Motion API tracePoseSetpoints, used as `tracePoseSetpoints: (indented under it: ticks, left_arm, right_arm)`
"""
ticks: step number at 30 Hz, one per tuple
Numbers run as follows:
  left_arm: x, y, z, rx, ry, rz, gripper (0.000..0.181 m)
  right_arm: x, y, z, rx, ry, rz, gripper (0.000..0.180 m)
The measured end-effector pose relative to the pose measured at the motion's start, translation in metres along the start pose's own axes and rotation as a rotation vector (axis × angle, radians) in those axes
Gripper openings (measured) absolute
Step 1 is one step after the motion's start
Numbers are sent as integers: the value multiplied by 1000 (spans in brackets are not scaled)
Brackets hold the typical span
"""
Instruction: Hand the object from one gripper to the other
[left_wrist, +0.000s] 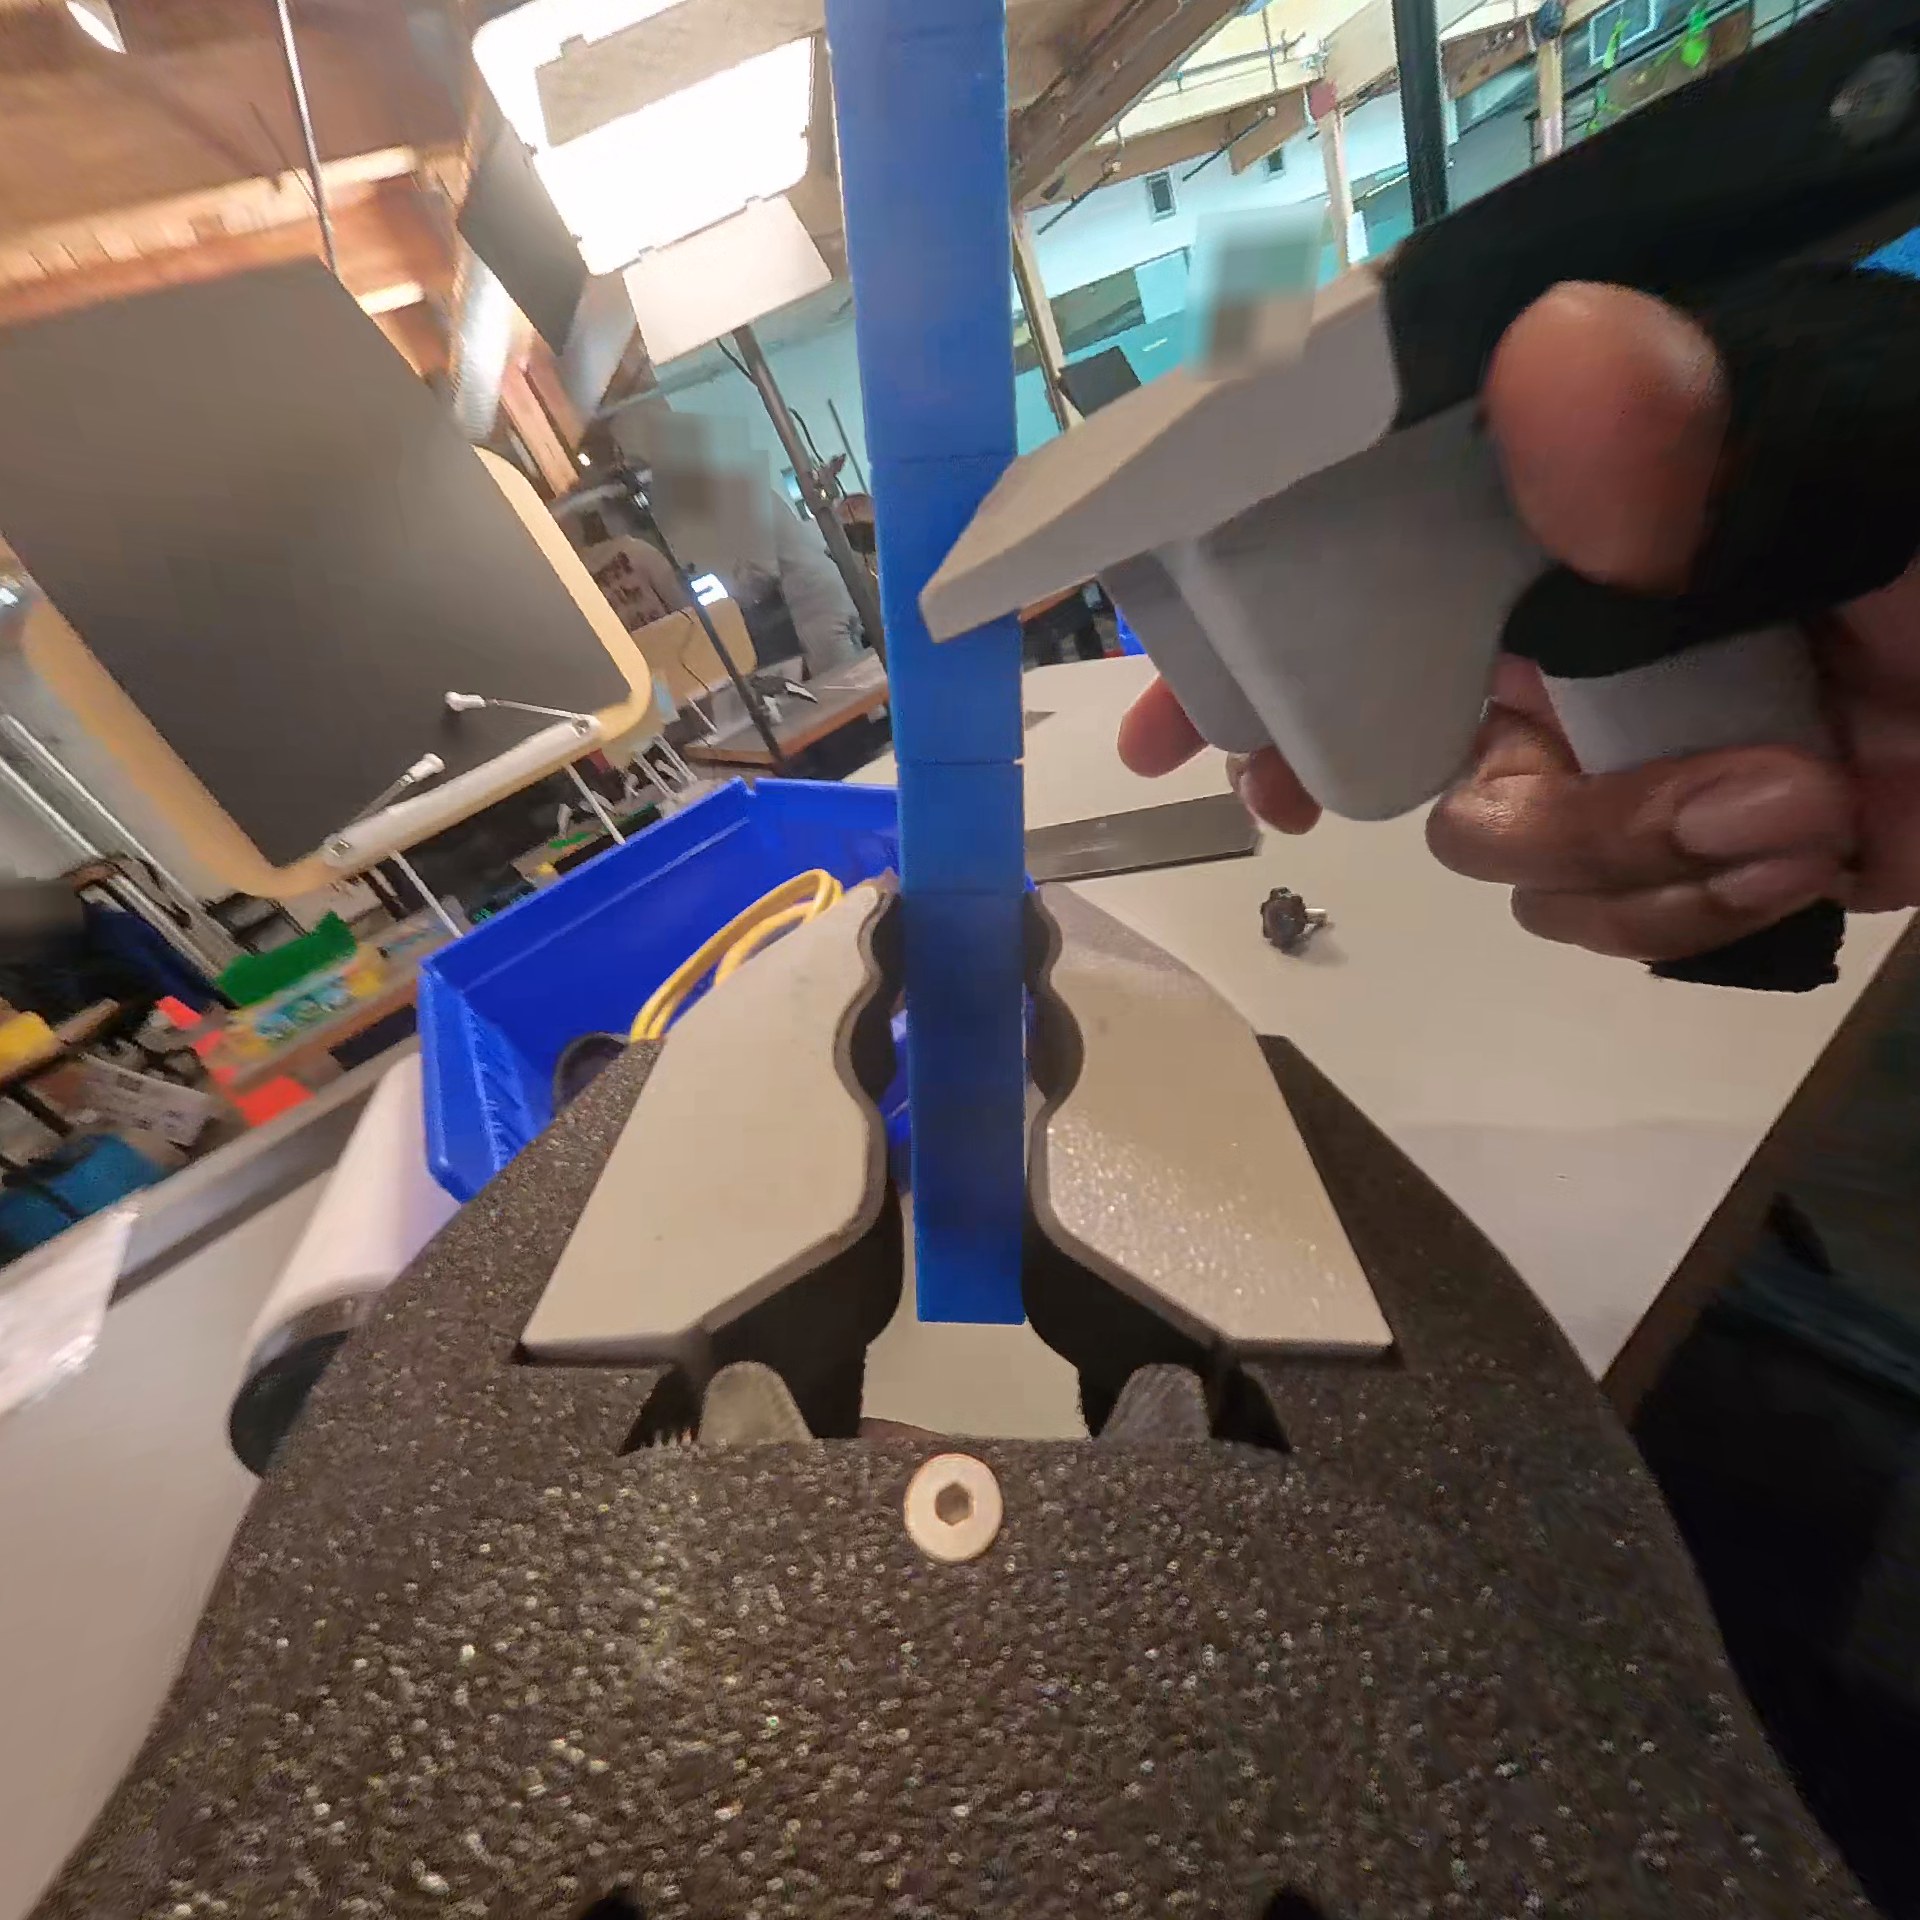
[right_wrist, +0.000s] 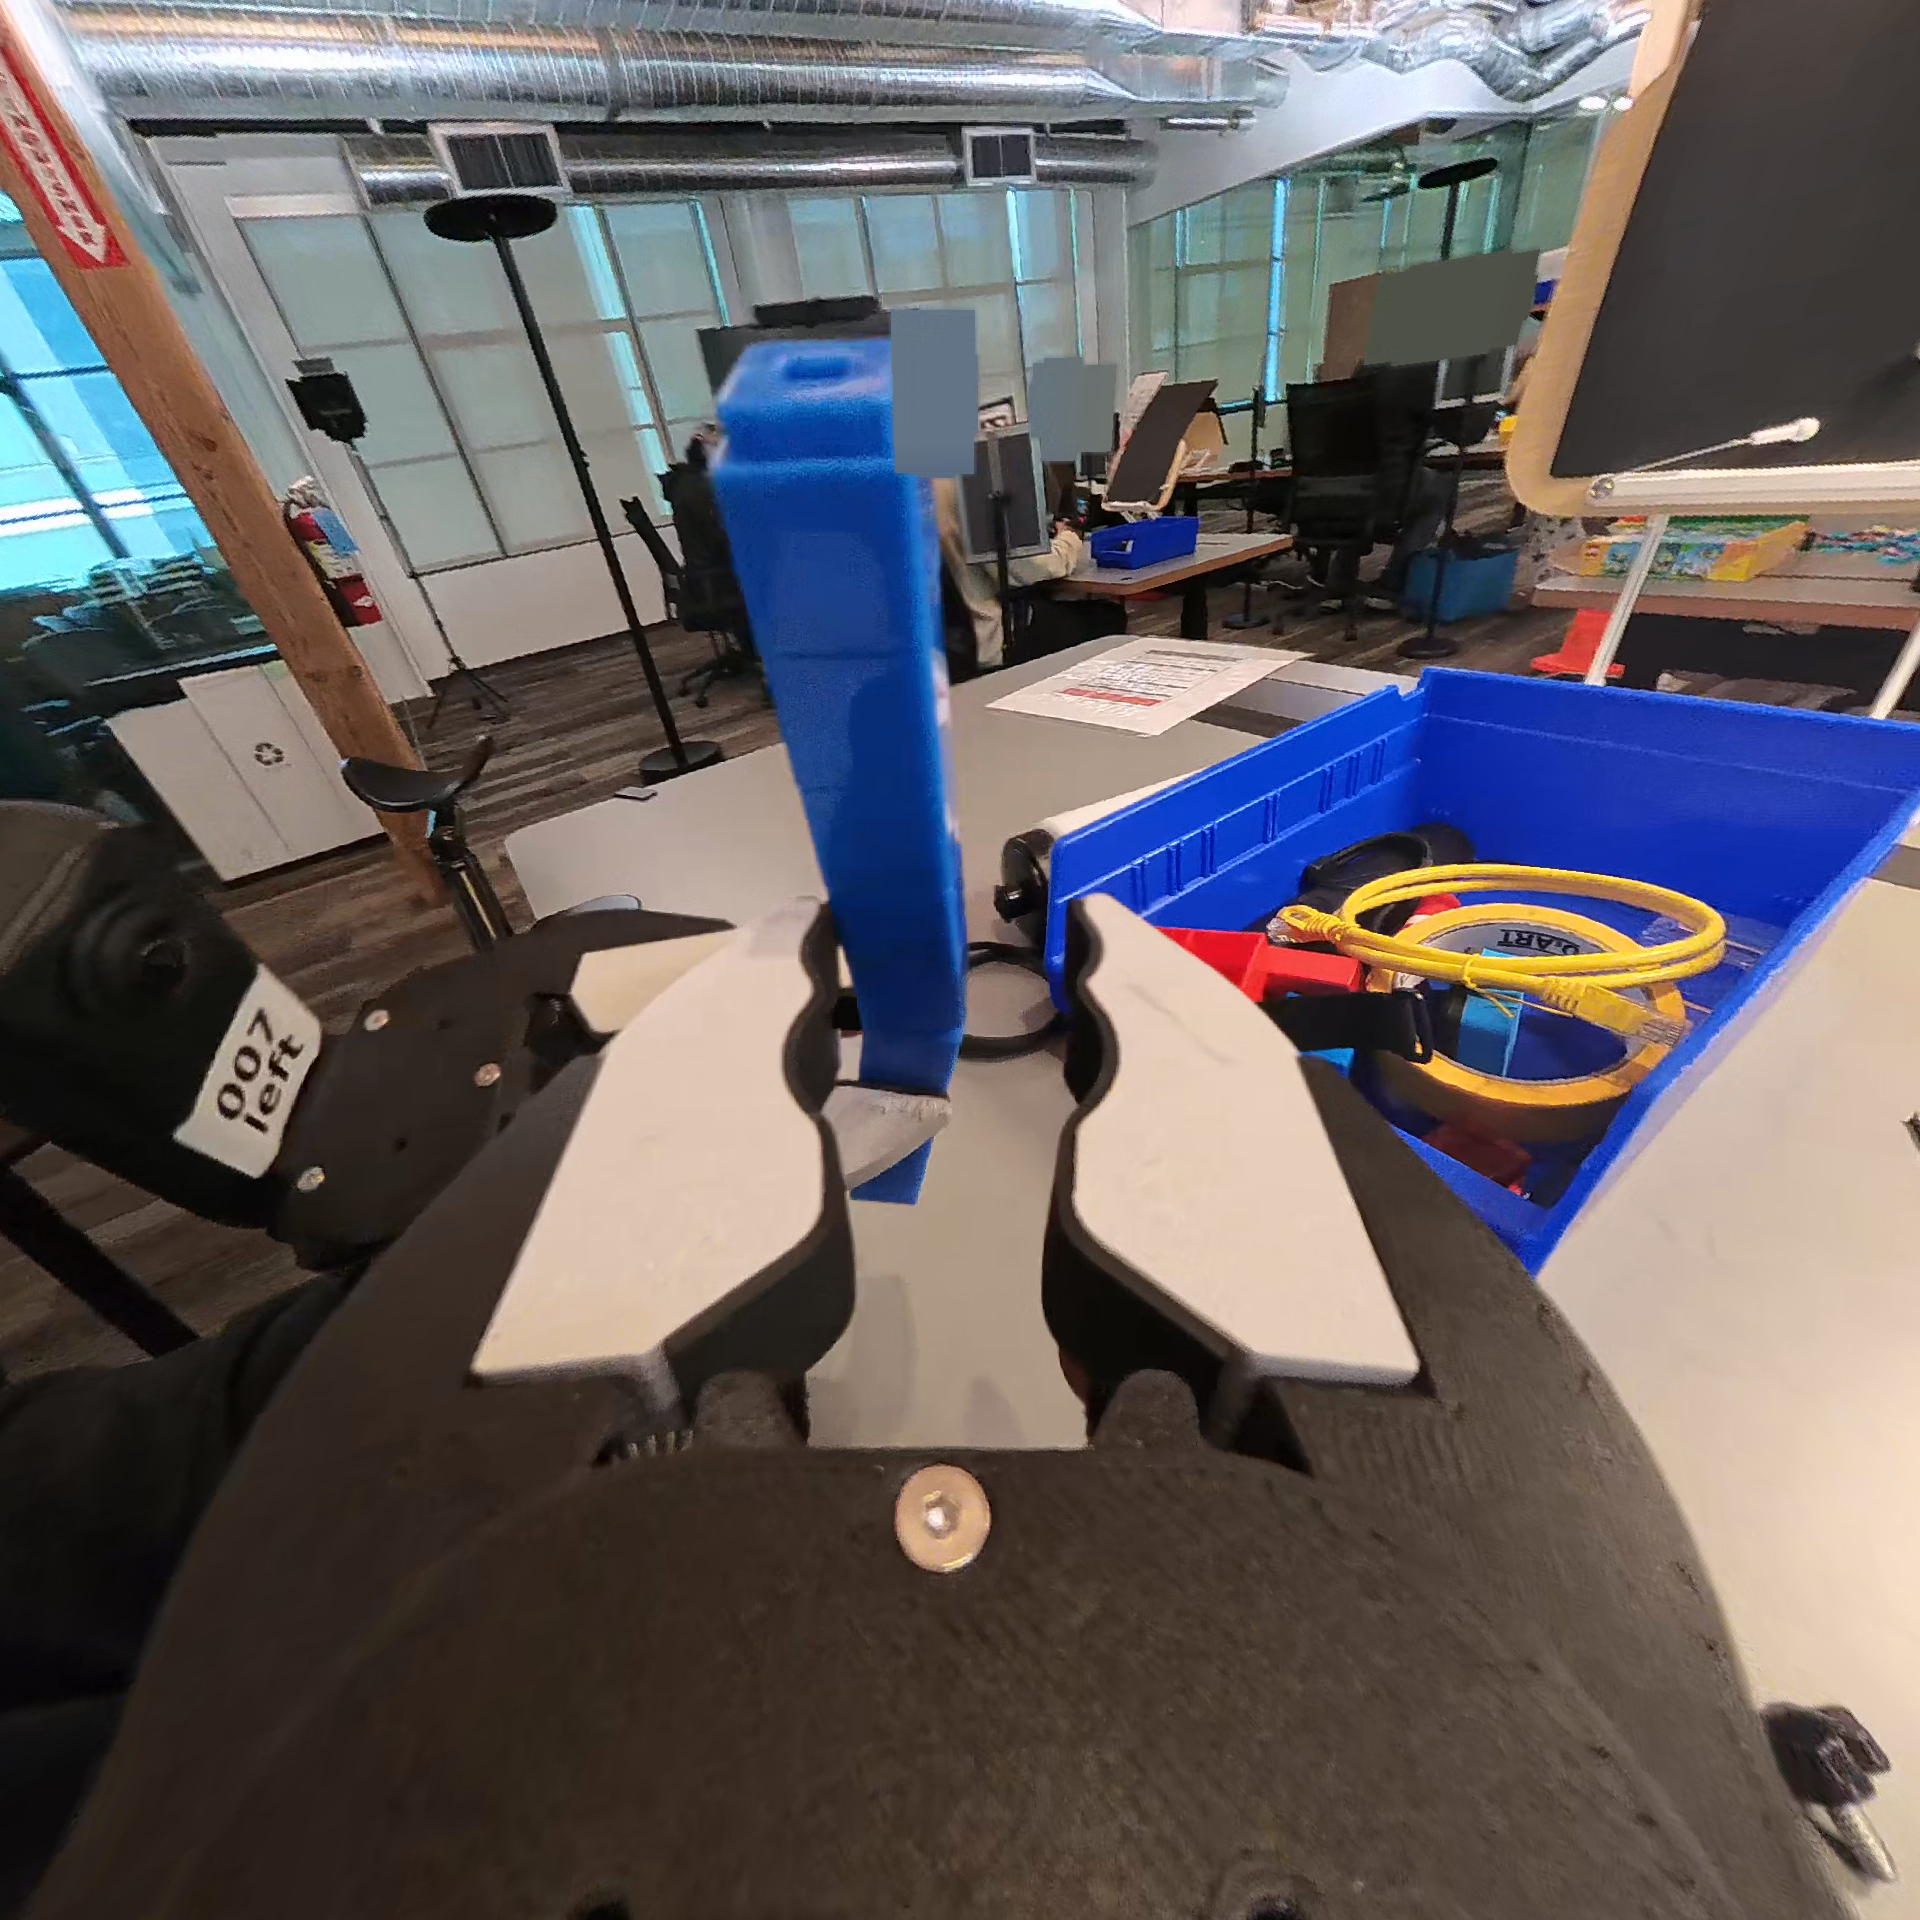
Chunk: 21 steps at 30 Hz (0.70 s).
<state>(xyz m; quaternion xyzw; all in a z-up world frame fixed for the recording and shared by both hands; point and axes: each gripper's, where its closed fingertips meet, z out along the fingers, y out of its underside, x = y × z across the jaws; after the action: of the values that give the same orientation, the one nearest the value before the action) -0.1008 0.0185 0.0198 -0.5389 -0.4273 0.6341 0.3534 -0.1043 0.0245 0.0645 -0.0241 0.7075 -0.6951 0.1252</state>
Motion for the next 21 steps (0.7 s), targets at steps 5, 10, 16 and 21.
tracePoseSetpoints:
  ticks: [5, 10, 16, 21]
  left_arm:
    - [0, -8, -3, 60, -59, 146, 22]
    - [5, -15, -8, 128, -76, 248, 22]
    - [16, -26, -12, 195, -78, 332, 22]
    - [21, -30, -14, 217, -72, 366, 22]
  right_arm:
    - [-10, 3, -3, 33, -115, -18, 21]
    - [-10, 5, -12, 55, -245, 135, 21]
    - [-11, 6, -24, 93, -360, 279, 22]
    - [-17, 6, -31, 97, -450, 351, 22]
